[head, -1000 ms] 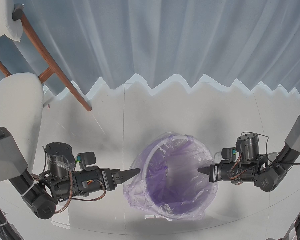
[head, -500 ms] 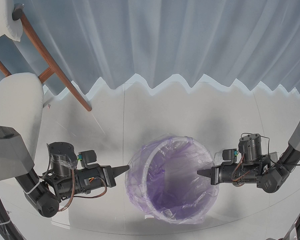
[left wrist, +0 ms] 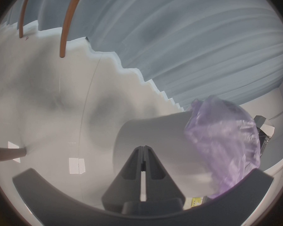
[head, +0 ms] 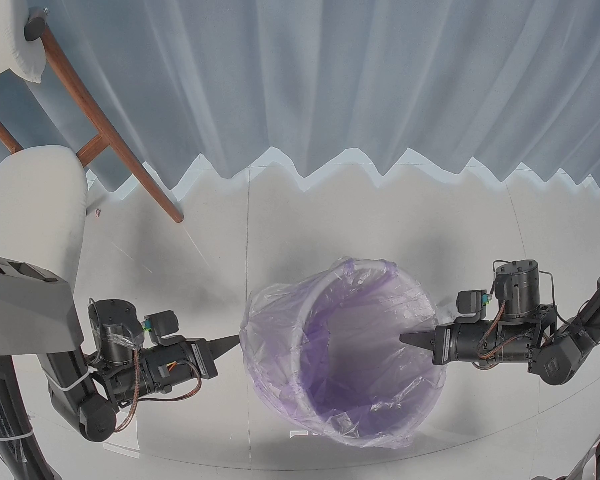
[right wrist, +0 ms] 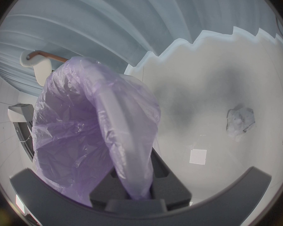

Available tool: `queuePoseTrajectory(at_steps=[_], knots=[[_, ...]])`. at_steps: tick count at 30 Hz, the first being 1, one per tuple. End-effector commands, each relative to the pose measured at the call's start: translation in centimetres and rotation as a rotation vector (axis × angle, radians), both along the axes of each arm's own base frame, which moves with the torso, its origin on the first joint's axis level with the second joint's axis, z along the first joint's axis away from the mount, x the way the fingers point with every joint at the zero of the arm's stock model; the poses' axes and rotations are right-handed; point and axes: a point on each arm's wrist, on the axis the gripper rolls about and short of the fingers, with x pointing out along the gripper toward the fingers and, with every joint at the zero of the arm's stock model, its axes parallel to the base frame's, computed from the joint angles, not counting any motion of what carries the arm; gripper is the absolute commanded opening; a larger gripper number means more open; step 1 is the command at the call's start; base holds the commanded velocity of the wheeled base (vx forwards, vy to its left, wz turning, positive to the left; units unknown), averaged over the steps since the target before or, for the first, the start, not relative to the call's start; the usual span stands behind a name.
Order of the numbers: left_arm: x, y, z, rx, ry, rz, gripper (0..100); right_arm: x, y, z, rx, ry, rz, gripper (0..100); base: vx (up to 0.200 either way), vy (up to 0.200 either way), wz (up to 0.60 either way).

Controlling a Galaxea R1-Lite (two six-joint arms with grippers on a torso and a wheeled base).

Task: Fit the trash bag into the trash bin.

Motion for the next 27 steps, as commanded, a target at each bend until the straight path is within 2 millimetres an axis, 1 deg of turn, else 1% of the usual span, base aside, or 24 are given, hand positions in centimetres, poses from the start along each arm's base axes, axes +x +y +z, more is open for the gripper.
queuePoseTrajectory(at_steps=[1,3,7,8,11,14,15,16,17,20,25,27], knots=[[-0.4,1.0,-2.0,0.032,0.075,0.036,0,0.1,-0.2,0.5,0.017,-0.009,-0.016,0,0.000,0.000,0.00],[-0.7,1.2,-1.8,0.035,0.080,0.052,0,0.3,-0.2,0.5,0.022,-0.005,-0.023,0,0.000,0.000,0.00],[-1.6,1.5,-0.4,0.027,0.043,0.070,0,0.7,-0.6,0.4,0.051,0.032,-0.068,0,0.000,0.000,0.00],[-2.3,1.4,0.9,-0.003,0.022,0.066,0,0.9,-0.6,0.4,0.072,0.055,-0.096,0,0.000,0.000,0.00],[-3.6,0.3,3.2,-0.123,0.021,0.035,0,0.9,-0.3,0.3,0.098,0.104,-0.165,0,0.000,0.000,0.00],[-4.4,-0.9,4.8,-0.242,0.058,0.008,0,0.5,0.5,0.2,0.129,0.159,-0.223,0,0.000,0.000,0.00],[-4.5,-0.9,4.8,-0.246,0.060,0.005,0,0.5,0.5,0.2,0.131,0.161,-0.226,0,0.000,0.000,0.00],[-4.9,-1.8,5.0,-0.271,0.078,-0.019,0,0.1,1.0,0.0,0.141,0.191,-0.242,0,0.000,0.000,0.00],[-5.1,-2.2,4.9,-0.267,0.085,-0.030,0,0.0,1.2,-0.1,0.144,0.198,-0.248,0,0.000,0.000,0.00],[-5.5,-3.0,4.8,-0.263,0.088,-0.056,0,-0.2,1.7,-0.3,0.135,0.208,-0.246,0,0.000,0.000,0.00],[-5.6,-3.3,4.9,-0.266,0.084,-0.067,0,-0.2,1.8,-0.4,0.133,0.208,-0.246,0,0.000,0.000,0.00],[-5.0,-3.4,5.5,-0.287,0.056,-0.061,0,-0.3,1.9,-0.5,0.131,0.210,-0.242,0,0.000,0.000,0.00]])
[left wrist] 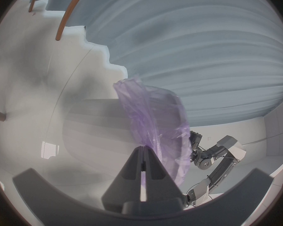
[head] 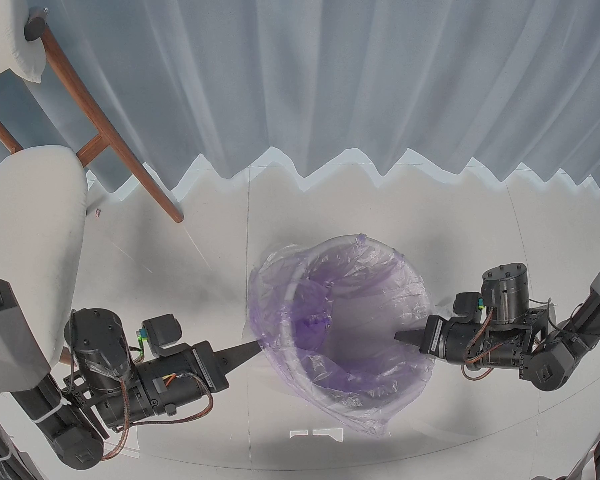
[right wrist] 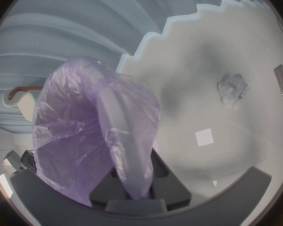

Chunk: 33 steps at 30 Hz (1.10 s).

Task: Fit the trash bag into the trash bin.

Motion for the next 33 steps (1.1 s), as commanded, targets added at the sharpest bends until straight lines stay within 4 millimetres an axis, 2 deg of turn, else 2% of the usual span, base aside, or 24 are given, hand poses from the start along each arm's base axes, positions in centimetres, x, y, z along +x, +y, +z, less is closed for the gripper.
queuePoseTrajectory(at_steps=[1,8,9,15,20,24,29,33], knots=[[0.4,-0.2,1.1,-0.034,-0.046,0.003,0,-0.2,0.4,-0.3,-0.006,0.010,0.013,0,0.000,0.000,0.00],[0.4,0.8,1.0,-0.021,-0.035,0.089,0,-0.3,0.4,-0.5,-0.018,0.011,0.002,0,0.000,0.000,0.00],[0.3,1.2,0.6,-0.009,-0.022,0.099,100,-0.3,0.4,-0.5,-0.018,0.011,0.002,0,0.000,0.000,0.00],[0.3,1.5,0.6,-0.008,-0.018,0.112,100,-0.3,0.4,-0.5,-0.018,0.010,0.001,0,0.000,0.000,0.00],[0.2,0.8,0.8,-0.013,-0.029,0.082,100,-0.3,0.5,-0.5,-0.019,0.009,0.004,0,0.000,0.000,0.00],[0.1,0.2,0.4,-0.005,-0.018,0.059,100,-0.3,0.5,-0.5,-0.020,0.009,0.002,0,0.000,0.000,0.00],[0.8,0.0,-1.0,0.027,0.027,0.071,100,-0.3,0.5,-0.4,-0.019,0.009,0.001,0,0.000,0.000,0.00],[0.8,0.1,-1.2,0.031,0.033,0.073,100,-0.3,0.4,-0.4,-0.016,0.007,-0.001,0,0.000,0.000,0.00]])
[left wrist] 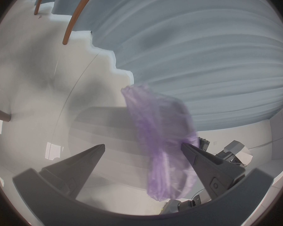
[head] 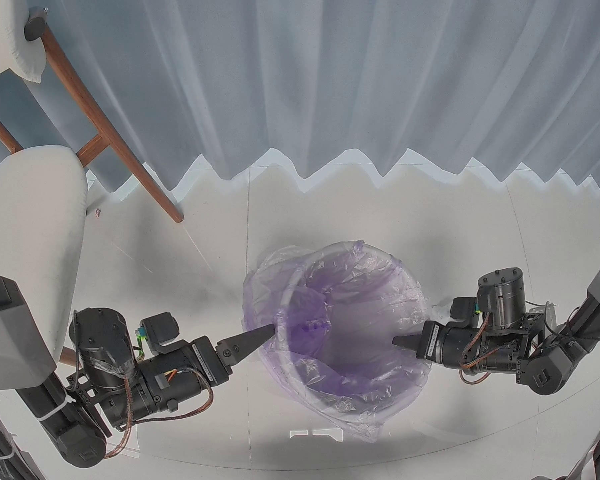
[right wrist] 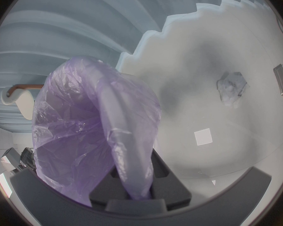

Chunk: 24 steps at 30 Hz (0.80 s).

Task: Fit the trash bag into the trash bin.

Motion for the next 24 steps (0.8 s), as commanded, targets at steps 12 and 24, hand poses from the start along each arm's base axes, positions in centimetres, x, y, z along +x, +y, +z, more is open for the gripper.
queuePoseTrajectory(at_steps=[12,24], knots=[[1.0,-0.4,-2.1,0.045,0.059,0.036,100,0.0,0.0,0.4,0.016,-0.008,-0.004,0,0.000,0.000,0.00],[1.5,-0.5,-2.9,0.065,0.076,0.061,0,0.1,0.1,2.4,0.112,-0.013,-0.050,0,0.000,0.000,0.00]])
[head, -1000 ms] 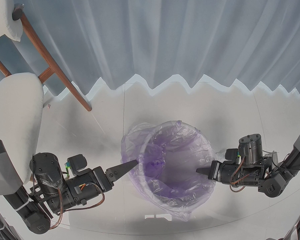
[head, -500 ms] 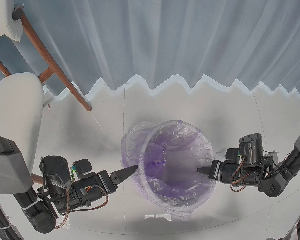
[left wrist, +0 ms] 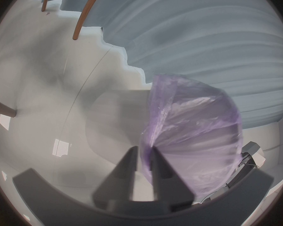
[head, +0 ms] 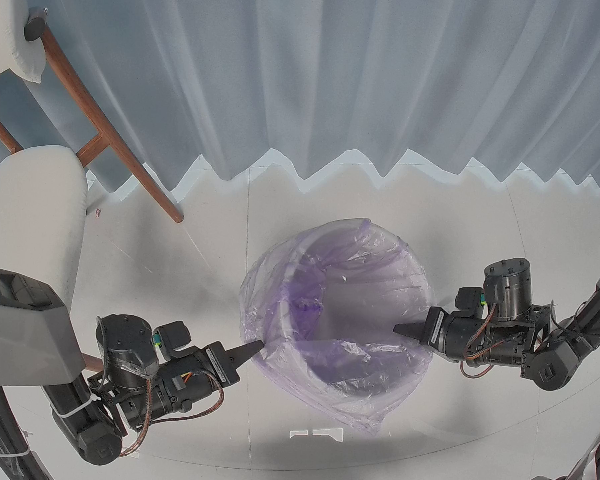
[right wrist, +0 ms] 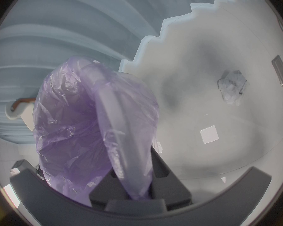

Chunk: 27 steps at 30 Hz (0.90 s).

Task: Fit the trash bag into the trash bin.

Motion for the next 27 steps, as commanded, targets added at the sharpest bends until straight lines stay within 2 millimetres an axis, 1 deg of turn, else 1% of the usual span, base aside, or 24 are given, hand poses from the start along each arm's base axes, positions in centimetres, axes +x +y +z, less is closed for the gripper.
queuePoseTrajectory(at_steps=[1,8,16,20,21,24,25,27], knots=[[0.0,0.0,-0.5,0.012,0.014,0.012,0,0.1,0.0,1.2,0.042,-0.018,-0.017,0,0.000,0.000,0.00],[0.1,0.2,-0.5,0.019,0.016,0.036,0,0.2,0.0,1.5,0.083,0.006,-0.042,0,0.000,0.000,0.00],[1.0,2.0,-0.5,0.046,-0.007,0.112,0,0.3,0.0,1.6,0.114,0.030,-0.063,0,0.000,0.000,0.00],[1.2,2.4,-0.2,0.039,-0.016,0.123,0,0.2,0.1,1.4,0.110,0.037,-0.060,0,0.000,0.000,0.00],[1.2,2.4,-0.2,0.039,-0.016,0.123,100,0.2,0.1,1.4,0.110,0.037,-0.060,0,0.000,0.000,0.00],[1.1,2.4,-0.1,0.038,-0.020,0.122,100,0.2,0.2,1.3,0.107,0.042,-0.058,0,0.000,0.000,0.00],[1.5,2.4,0.2,0.041,-0.045,0.133,100,-0.1,0.6,1.2,0.105,0.046,-0.043,0,0.000,0.000,0.00],[1.8,2.5,0.3,0.043,-0.060,0.161,100,-0.1,0.6,1.2,0.104,0.049,-0.042,0,0.000,0.000,0.00]])
